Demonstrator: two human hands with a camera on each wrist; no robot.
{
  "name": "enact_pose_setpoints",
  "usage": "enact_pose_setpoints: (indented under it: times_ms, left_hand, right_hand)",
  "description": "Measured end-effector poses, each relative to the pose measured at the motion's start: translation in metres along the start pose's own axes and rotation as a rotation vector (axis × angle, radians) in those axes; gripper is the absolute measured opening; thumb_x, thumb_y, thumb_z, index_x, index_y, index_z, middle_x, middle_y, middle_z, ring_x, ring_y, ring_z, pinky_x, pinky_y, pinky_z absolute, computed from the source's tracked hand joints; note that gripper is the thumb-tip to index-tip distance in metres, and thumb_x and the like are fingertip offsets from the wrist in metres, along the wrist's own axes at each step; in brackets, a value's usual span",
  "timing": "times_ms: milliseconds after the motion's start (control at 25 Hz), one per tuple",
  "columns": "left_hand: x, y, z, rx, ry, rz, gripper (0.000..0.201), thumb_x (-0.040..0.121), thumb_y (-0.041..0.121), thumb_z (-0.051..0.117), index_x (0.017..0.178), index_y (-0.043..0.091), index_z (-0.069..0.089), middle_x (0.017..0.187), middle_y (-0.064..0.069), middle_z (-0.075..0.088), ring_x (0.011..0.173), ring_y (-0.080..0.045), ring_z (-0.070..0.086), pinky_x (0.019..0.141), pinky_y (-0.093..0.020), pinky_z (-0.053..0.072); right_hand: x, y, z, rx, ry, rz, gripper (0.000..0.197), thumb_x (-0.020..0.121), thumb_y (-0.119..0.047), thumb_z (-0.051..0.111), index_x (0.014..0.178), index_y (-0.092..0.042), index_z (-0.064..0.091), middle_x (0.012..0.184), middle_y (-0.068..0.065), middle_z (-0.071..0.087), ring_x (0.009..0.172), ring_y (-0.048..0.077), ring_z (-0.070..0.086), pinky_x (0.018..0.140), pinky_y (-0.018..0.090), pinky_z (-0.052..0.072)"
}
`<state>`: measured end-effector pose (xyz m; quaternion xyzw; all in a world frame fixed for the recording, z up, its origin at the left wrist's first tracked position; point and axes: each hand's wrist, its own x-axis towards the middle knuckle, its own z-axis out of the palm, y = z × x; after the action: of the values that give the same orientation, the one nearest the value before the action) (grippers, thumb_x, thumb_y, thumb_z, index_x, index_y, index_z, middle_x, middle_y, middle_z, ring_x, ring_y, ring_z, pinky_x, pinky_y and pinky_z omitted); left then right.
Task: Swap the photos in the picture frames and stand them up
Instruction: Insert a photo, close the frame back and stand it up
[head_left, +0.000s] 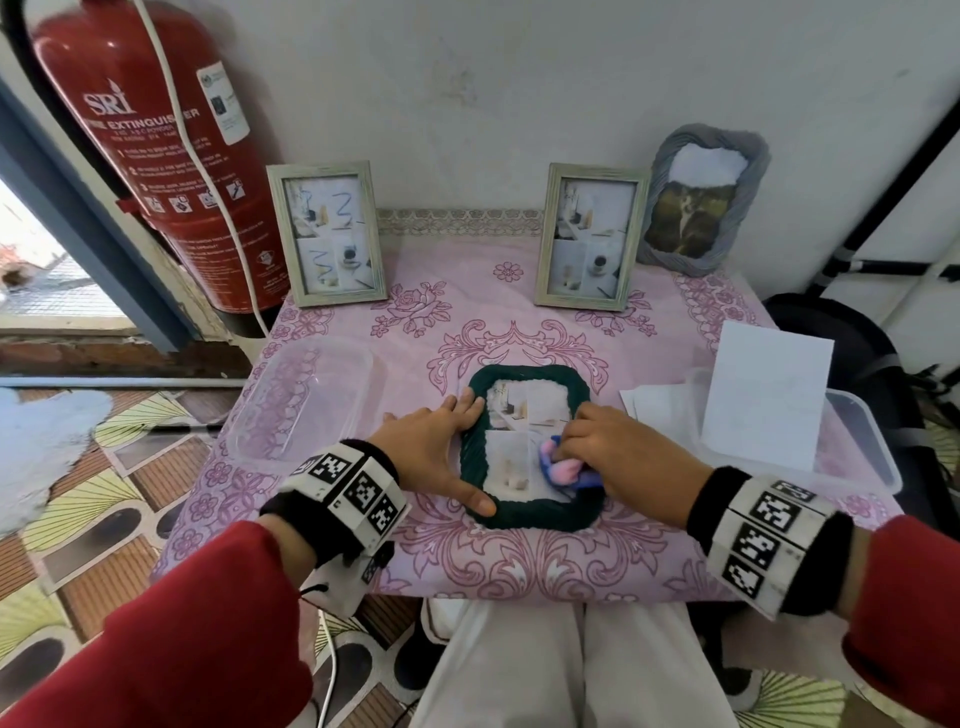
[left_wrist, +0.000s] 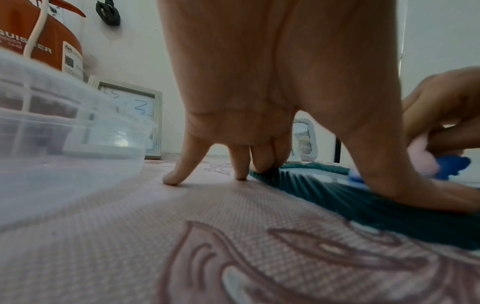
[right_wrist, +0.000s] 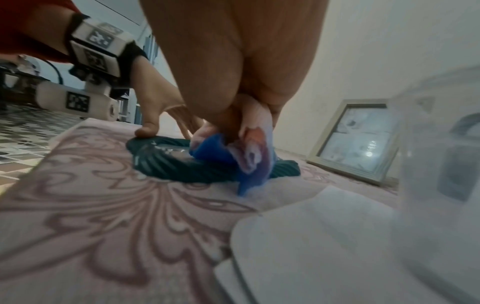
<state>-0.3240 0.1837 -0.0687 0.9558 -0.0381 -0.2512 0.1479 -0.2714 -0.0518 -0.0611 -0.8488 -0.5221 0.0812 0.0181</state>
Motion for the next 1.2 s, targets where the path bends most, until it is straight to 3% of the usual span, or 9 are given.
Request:
enact_pose_setpoints:
  times_ms: [160, 320, 480, 560, 720, 840, 1040, 1200]
  left_hand:
    - [0.001, 0.0, 0.001, 0.005, -0.004, 0.009, 0.124, 0.058, 0.068, 0.071, 0.149, 0.027, -0.003, 0.157, 0.009, -0.011, 0.146, -0.016, 0.009, 0.114, -0.058, 0.017]
    - [0.002, 0.002, 0.001, 0.012, -0.004, 0.001, 0.125, 0.059, 0.067, 0.072, 0.149, 0.027, -0.004, 0.157, 0.009, -0.012, 0.146, -0.016, 0.007, 0.113, -0.059, 0.016]
    - [0.003, 0.004, 0.0, 0.018, -0.01, -0.024, 0.127, 0.057, 0.067, 0.073, 0.149, 0.028, -0.005, 0.157, 0.009, -0.013, 0.146, -0.017, 0.009, 0.113, -0.058, 0.019]
    - [0.002, 0.004, 0.0, 0.019, -0.008, -0.018, 0.127, 0.057, 0.067, 0.073, 0.149, 0.028, -0.005, 0.157, 0.01, -0.012, 0.146, -0.016, 0.006, 0.114, -0.056, 0.02]
    - [0.002, 0.003, 0.0, 0.01, -0.015, -0.002, 0.127, 0.057, 0.065, 0.075, 0.149, 0.028, -0.005, 0.156, 0.011, -0.013, 0.146, -0.014, 0.002, 0.114, -0.055, 0.018]
    - [0.002, 0.002, 0.002, -0.004, -0.007, -0.005, 0.126, 0.057, 0.066, 0.074, 0.149, 0.029, -0.004, 0.156, 0.012, -0.011, 0.146, -0.014, 0.002, 0.114, -0.057, 0.018]
    - [0.003, 0.001, 0.003, -0.024, -0.009, 0.0, 0.126, 0.057, 0.065, 0.074, 0.149, 0.028, -0.004, 0.156, 0.013, -0.013, 0.146, -0.014, -0.001, 0.113, -0.06, 0.016]
    - [0.004, 0.002, 0.002, -0.018, -0.012, -0.007, 0.127, 0.057, 0.064, 0.075, 0.149, 0.028, -0.004, 0.156, 0.012, -0.014, 0.146, -0.015, 0.001, 0.113, -0.059, 0.017]
  right_hand:
    - [0.022, 0.012, -0.005, -0.071, 0.005, 0.134, 0.019, 0.092, -0.01, 0.044, 0.088, -0.014, 0.062, 0.093, 0.0, 0.061, 0.092, 0.017, 0.044, 0.083, 0.03, 0.036]
    - [0.053, 0.006, -0.015, -0.027, 0.027, 0.249, 0.017, 0.079, -0.001, 0.042, 0.071, -0.01, 0.054, 0.089, 0.01, 0.061, 0.09, 0.02, 0.042, 0.079, 0.031, 0.035]
    - [0.057, -0.015, -0.014, -0.04, -0.012, 0.182, 0.019, 0.08, 0.002, 0.042, 0.073, -0.015, 0.048, 0.085, 0.003, 0.051, 0.088, 0.018, 0.037, 0.079, 0.028, 0.033]
    - [0.047, -0.025, -0.006, -0.08, -0.053, 0.095, 0.017, 0.086, -0.004, 0.039, 0.078, -0.018, 0.045, 0.092, 0.002, 0.053, 0.093, 0.018, 0.04, 0.085, 0.03, 0.035]
    - [0.017, -0.022, 0.001, -0.016, -0.019, 0.014, 0.021, 0.095, -0.013, 0.036, 0.092, -0.015, 0.057, 0.098, 0.0, 0.058, 0.095, 0.016, 0.043, 0.084, 0.028, 0.033]
    - [0.02, -0.004, -0.004, -0.025, 0.014, 0.054, 0.016, 0.09, -0.009, 0.044, 0.084, -0.015, 0.057, 0.092, 0.002, 0.06, 0.091, 0.019, 0.045, 0.083, 0.032, 0.036]
    - [0.051, 0.016, -0.012, -0.074, 0.017, 0.177, 0.022, 0.086, -0.006, 0.045, 0.089, -0.005, 0.066, 0.092, 0.006, 0.063, 0.092, 0.02, 0.044, 0.083, 0.034, 0.037]
    - [0.054, -0.002, -0.009, -0.106, -0.005, 0.098, 0.019, 0.082, -0.003, 0.043, 0.081, -0.011, 0.06, 0.088, 0.0, 0.055, 0.089, 0.017, 0.041, 0.087, 0.033, 0.037]
